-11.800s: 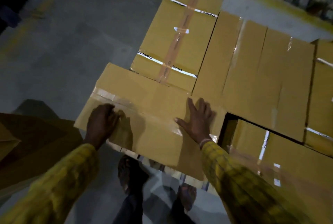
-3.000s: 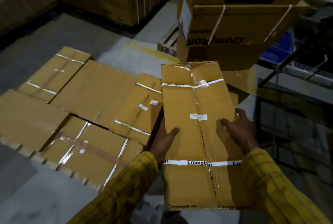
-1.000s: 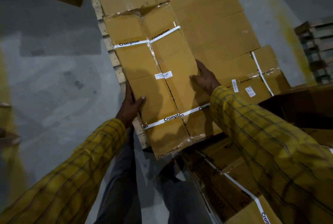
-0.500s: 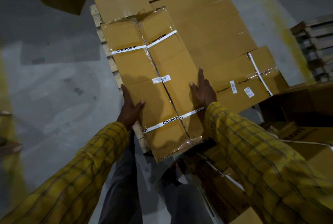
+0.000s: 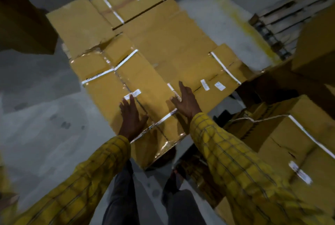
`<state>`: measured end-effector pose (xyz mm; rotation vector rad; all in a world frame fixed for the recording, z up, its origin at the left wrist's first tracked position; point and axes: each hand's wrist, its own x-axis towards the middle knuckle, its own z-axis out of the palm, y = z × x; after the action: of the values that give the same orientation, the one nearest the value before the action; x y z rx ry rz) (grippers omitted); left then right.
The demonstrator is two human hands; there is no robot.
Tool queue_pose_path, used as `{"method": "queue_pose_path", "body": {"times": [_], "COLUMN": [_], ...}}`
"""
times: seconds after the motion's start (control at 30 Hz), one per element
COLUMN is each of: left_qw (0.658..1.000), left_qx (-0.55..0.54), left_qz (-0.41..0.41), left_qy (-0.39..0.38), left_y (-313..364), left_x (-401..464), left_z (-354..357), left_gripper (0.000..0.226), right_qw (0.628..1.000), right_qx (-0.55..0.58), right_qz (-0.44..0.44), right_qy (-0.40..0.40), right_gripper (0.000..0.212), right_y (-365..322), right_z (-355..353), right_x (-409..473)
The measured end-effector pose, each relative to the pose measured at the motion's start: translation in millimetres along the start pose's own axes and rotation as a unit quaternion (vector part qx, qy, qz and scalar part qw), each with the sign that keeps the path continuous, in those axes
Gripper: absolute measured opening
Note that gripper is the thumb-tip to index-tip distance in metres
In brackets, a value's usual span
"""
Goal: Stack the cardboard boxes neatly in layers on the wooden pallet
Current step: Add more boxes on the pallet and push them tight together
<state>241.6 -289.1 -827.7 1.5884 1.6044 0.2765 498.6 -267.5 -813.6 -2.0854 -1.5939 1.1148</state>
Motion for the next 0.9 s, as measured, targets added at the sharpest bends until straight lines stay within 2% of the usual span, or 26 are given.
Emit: {"method": "queue_pose_path", "body": {"times": [0.07, 0.17, 0.3, 0.4, 0.5, 0.6, 0.73, 0.9], "left_qw": [0.996, 0.983, 0.951, 0.932, 0.917, 0.916, 0.923, 0.934], "left_qx": [0.011, -0.006, -0.003, 0.006, 0.029, 0.026, 0.017, -0.007], "left_qz": [0.079, 0.153, 0.238, 0.267, 0.282, 0.235, 0.204, 0.140], "left_qy": [-0.040, -0.105, -0.199, -0.245, -0.279, -0.325, -0.326, -0.330], "left_y": [48.9, 130.6, 215.3, 259.5, 285.1, 296.0, 295.6, 287.6], "left_x": [-1.5, -8.7, -32.3, -58.6, -81.2, -93.1, -97.1, -106.7], "left_z": [25.8, 75.4, 152.9, 206.7, 254.6, 289.1, 319.4, 335.8], "left_gripper": [0.099, 0.095, 0.099, 0.091, 0.090, 0.092, 0.093, 0.084], "right_qw": [0.998, 0.987, 0.945, 0.910, 0.882, 0.857, 0.831, 0.812], "right_qx": [0.018, 0.039, 0.070, 0.059, 0.046, 0.057, 0.083, 0.133], "right_qz": [-0.001, 0.042, 0.150, 0.226, 0.300, 0.376, 0.461, 0.492], "right_qy": [0.053, 0.149, 0.283, 0.343, 0.360, 0.349, 0.301, 0.285], "right_gripper": [0.082, 0.080, 0.083, 0.081, 0.083, 0.088, 0.093, 0.102], "right_y": [15.2, 54.0, 127.0, 183.7, 233.9, 277.0, 313.4, 330.5], "right_z": [-27.7, -71.4, -126.2, -150.8, -158.9, -157.4, -151.9, -141.8], "right_x": [-33.6, -84.5, -163.7, -225.8, -275.8, -313.3, -346.7, -363.1]}}
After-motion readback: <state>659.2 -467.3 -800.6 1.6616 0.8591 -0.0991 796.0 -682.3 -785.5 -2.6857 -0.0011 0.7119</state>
